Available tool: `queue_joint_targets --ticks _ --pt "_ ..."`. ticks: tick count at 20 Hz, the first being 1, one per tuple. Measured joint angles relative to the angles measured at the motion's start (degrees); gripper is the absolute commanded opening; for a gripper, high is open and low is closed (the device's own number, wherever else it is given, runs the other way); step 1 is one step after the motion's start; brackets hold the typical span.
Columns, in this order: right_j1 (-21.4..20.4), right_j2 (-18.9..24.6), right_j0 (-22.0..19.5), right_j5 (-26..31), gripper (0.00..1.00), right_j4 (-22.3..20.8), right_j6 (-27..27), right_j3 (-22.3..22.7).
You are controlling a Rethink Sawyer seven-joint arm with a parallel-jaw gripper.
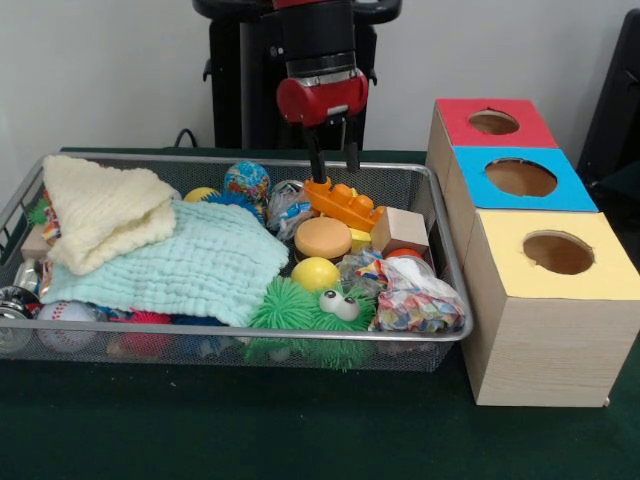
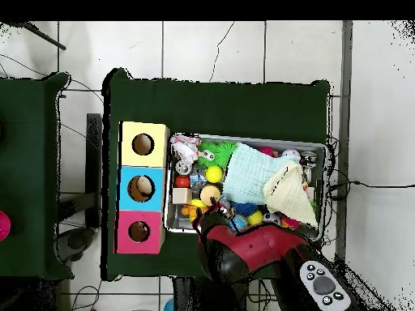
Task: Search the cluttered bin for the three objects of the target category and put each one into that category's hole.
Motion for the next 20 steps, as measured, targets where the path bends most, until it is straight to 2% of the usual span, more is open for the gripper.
queue_joint_targets --ticks 4,9,13,20 --pt "0.05 -5.17 4.02 -0.71 1.00 3.61 0.00 0.05" --pt "0.06 -6.34 4.20 -0.85 1.00 5.67 0.00 0.05" --pt "0.06 -6.30 2.31 -0.86 1.00 6.09 0.00 0.04" --pt "0.06 -5.30 -6.66 -0.84 1.00 6.06 0.00 0.02"
